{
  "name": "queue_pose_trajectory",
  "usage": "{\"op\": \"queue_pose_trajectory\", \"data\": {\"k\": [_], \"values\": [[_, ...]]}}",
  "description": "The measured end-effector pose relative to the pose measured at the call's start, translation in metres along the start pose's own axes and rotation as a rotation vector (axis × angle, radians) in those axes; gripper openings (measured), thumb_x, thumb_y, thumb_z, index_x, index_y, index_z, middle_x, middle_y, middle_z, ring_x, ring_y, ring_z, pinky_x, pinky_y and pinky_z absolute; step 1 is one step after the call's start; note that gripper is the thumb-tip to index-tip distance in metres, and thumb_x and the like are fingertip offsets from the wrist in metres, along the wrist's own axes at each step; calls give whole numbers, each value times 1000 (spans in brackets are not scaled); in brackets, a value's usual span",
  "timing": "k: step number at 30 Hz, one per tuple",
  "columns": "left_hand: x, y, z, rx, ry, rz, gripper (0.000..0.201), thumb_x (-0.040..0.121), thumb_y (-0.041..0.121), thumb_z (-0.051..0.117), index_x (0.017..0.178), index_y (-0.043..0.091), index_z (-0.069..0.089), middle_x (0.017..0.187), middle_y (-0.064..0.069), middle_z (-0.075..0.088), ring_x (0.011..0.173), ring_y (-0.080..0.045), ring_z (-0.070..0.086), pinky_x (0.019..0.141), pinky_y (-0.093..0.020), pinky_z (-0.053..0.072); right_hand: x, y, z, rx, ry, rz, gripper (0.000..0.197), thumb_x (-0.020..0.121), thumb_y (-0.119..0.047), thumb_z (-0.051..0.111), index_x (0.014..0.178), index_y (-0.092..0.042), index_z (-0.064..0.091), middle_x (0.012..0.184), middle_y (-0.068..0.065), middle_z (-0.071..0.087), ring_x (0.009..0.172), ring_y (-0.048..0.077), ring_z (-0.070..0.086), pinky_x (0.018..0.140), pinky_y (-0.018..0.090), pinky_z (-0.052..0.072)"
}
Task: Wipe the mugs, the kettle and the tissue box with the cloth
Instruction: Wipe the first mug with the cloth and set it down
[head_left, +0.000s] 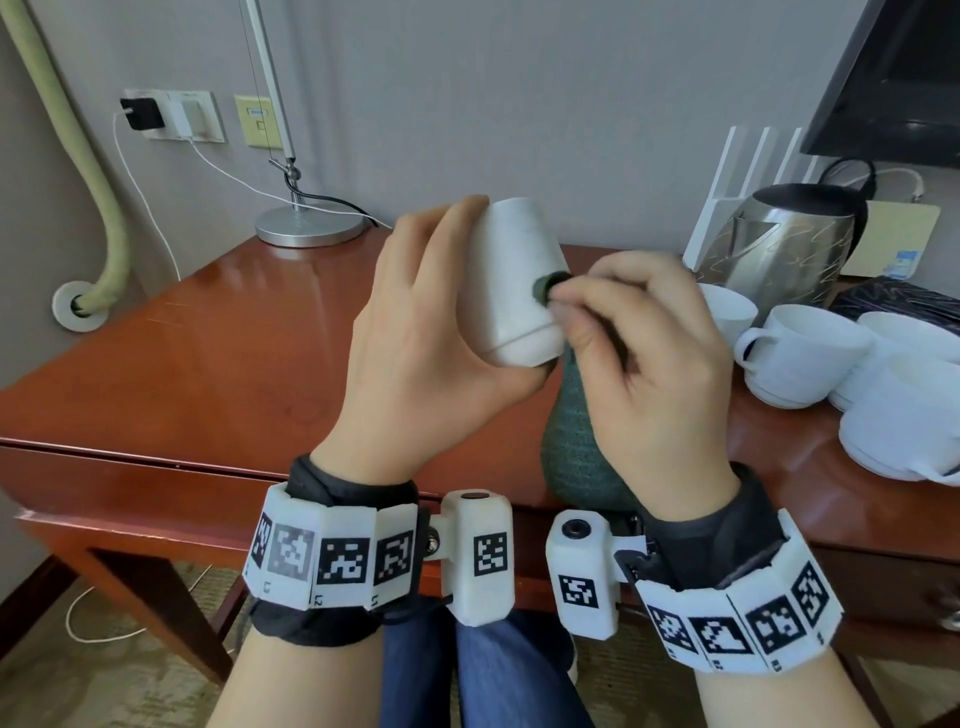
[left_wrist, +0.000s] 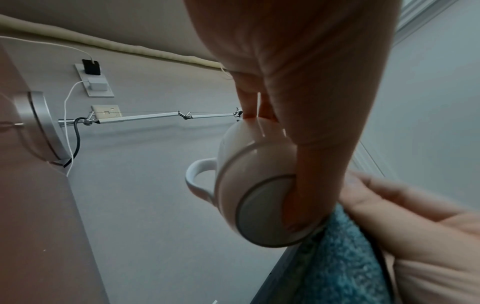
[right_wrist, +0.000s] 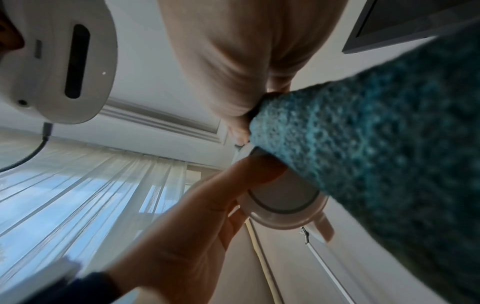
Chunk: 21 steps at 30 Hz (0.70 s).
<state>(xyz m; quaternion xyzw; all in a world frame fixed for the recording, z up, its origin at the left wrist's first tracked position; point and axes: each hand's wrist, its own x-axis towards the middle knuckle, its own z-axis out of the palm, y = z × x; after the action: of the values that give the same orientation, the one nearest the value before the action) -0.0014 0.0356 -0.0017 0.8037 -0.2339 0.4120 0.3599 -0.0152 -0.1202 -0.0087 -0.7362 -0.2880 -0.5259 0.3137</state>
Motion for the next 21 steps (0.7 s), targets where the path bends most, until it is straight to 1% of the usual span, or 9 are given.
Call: {"op": "queue_pose_trajectory", "data": {"k": [3, 5, 7, 9, 12, 14, 16, 19, 21], "values": [[-1, -3, -1, -40, 28, -29, 90, 65, 50, 82, 134, 2, 49, 125, -3, 48, 116, -12, 47, 87, -9, 36, -1, 7, -6, 19, 26, 84, 9, 88, 8, 63, 94, 5, 69, 95, 6, 55, 88, 11, 52, 81, 16, 42], [0, -5, -1, -45, 19, -35, 89, 64, 50, 81, 133, 3, 49, 123, 1, 43, 114, -7, 44, 85, -3, 32, -4, 6, -5, 49, -14, 67, 8, 87, 8, 64, 93, 5, 70, 93, 8, 57, 87, 11, 53, 81, 16, 42], [1, -6, 0, -43, -2, -29, 89, 64, 52, 75, 134, 4, 49, 122, 5, 40, 112, -4, 41, 83, -3, 32, -7, -1, -1, 72, -47, 26, 8, 86, 8, 65, 92, 5, 70, 90, 14, 61, 86, 15, 56, 79, 19, 44], [2, -5, 1, -49, 5, -32, 88, 64, 53, 71, 134, 4, 48, 121, 5, 39, 112, -4, 41, 83, -4, 33, -5, -4, 2, 75, -34, 18, 9, 86, 7, 65, 92, 4, 71, 89, 15, 62, 84, 15, 56, 78, 18, 44], [1, -5, 1, -53, 49, -27, 89, 65, 52, 77, 134, 2, 49, 120, 3, 40, 109, 0, 39, 85, 0, 31, 0, 4, -1, 80, 21, 91, 9, 87, 4, 65, 94, 3, 71, 91, 11, 61, 86, 11, 55, 80, 15, 42], [0, -7, -1, -58, 67, -24, 90, 64, 50, 82, 133, 2, 49, 120, 2, 41, 108, 2, 38, 86, 1, 30, -2, 8, -3, 95, 25, 118, 8, 87, 4, 65, 93, 3, 70, 92, 7, 59, 86, 8, 54, 80, 14, 41], [0, -8, -1, -58, 61, -21, 89, 64, 50, 80, 133, 2, 49, 120, 2, 41, 109, 2, 38, 85, -2, 32, -5, 4, -2, 108, 0, 96, 8, 87, 5, 65, 92, 3, 71, 90, 8, 59, 85, 10, 54, 79, 15, 42], [0, -7, 2, -49, 23, -15, 88, 64, 51, 73, 134, 3, 48, 120, 4, 39, 110, -4, 41, 82, -17, 39, -2, -5, 3, 117, -44, 21, 10, 86, 8, 65, 92, 4, 71, 88, 14, 61, 84, 14, 55, 79, 16, 42], [-2, -6, 4, -41, 19, 2, 86, 64, 47, 73, 134, 4, 48, 120, 4, 38, 112, -11, 45, 82, -24, 41, 4, -4, 3, 91, -23, 25, 10, 86, 8, 65, 92, 3, 71, 88, 14, 61, 84, 14, 55, 79, 16, 43]]}}
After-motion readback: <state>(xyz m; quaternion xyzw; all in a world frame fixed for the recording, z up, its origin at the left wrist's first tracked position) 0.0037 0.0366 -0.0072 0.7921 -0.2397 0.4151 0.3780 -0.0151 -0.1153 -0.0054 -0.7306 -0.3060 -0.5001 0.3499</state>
